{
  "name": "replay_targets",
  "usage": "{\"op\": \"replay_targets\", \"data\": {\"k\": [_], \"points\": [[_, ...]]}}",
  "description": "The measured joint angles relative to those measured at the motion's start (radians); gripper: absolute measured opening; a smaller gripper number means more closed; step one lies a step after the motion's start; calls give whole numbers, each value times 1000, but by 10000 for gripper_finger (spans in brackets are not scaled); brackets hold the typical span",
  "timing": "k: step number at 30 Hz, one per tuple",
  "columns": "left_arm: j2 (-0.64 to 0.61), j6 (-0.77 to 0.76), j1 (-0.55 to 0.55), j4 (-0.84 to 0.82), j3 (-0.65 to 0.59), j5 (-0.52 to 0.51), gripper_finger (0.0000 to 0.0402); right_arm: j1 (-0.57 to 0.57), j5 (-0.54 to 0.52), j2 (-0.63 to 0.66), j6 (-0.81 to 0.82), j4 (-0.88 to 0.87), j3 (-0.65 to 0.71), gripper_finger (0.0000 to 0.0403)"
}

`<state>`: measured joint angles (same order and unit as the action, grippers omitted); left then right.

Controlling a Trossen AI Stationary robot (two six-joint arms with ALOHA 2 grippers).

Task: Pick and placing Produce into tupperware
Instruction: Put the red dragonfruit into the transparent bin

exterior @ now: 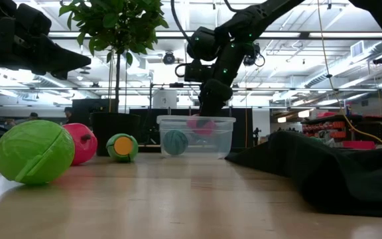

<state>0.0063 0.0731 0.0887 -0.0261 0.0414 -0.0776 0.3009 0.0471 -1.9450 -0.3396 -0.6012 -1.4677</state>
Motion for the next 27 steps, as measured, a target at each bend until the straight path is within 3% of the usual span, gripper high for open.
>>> {"op": "replay_targets", "data": {"k": [27], "points": [[0, 1, 0, 0, 0, 0, 31, 10, 15, -25, 42, 10, 0, 253]]}}
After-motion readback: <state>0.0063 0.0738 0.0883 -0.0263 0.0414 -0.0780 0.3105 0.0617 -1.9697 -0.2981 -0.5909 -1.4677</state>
